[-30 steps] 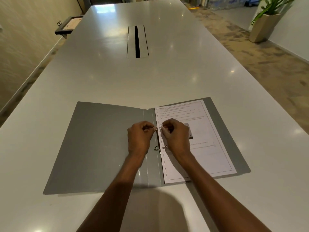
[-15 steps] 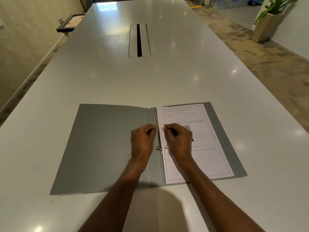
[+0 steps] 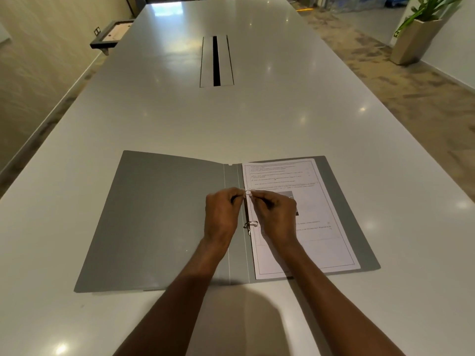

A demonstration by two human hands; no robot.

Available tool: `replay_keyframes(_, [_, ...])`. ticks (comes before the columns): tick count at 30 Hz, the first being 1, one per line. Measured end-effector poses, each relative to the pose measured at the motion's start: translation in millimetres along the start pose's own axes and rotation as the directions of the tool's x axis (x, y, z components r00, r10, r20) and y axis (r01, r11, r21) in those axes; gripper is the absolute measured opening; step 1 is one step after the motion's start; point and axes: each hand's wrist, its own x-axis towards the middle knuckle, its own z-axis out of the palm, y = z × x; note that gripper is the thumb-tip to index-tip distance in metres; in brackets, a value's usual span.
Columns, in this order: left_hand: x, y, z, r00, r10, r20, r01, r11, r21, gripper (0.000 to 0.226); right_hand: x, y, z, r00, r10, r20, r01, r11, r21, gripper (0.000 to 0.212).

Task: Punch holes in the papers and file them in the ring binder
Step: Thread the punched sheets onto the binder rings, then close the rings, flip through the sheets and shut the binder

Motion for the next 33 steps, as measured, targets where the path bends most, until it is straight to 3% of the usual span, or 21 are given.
replay_keyframes(4, [0,-4,1,1.000,0.025,0.015,-0.025,0.999,-0.031,0.014,3,-4,-4,0.999,0.048,0.023,-0.049,0.999,0.019,0.020])
replay_keyframes(8, [3,-1,3,0.993,0.105,0.045,-0.105,0.994,0.012,0.016,14,-15,-18,0.980,0.176,0.089,-0.190,0.963,0.192,0.017])
replay_keyframes(12, [5,-4,7,0.996,0.075,0.055,-0.079,0.995,0.057,0.021,13,-26,-53,0.995,0.102,-0.015,-0.104,0.990,-0.097,0.028])
replay_keyframes(16, [6,-3,10,1.000,-0.005,0.020,0.003,0.996,0.089,0.038,-11,-31,-97,0.985,0.002,-0.172,-0.055,0.950,-0.308,0.033])
replay_keyframes(19, [5,5,12,0.998,-0.060,0.022,0.058,0.996,0.072,0.037,-51,-35,-121,0.973,-0.063,-0.221,-0.044,0.893,-0.448,0.038])
replay_keyframes(28, [3,4,15,0.978,-0.205,0.024,0.202,0.975,0.091,0.037,-151,-14,-115,0.986,0.070,-0.154,-0.166,0.588,-0.791,0.078])
replay_keyframes(33, [0,10,17,0.957,-0.290,0.005,0.286,0.946,0.154,0.032,-150,-5,-113,0.979,0.123,-0.164,-0.204,0.517,-0.831,0.091])
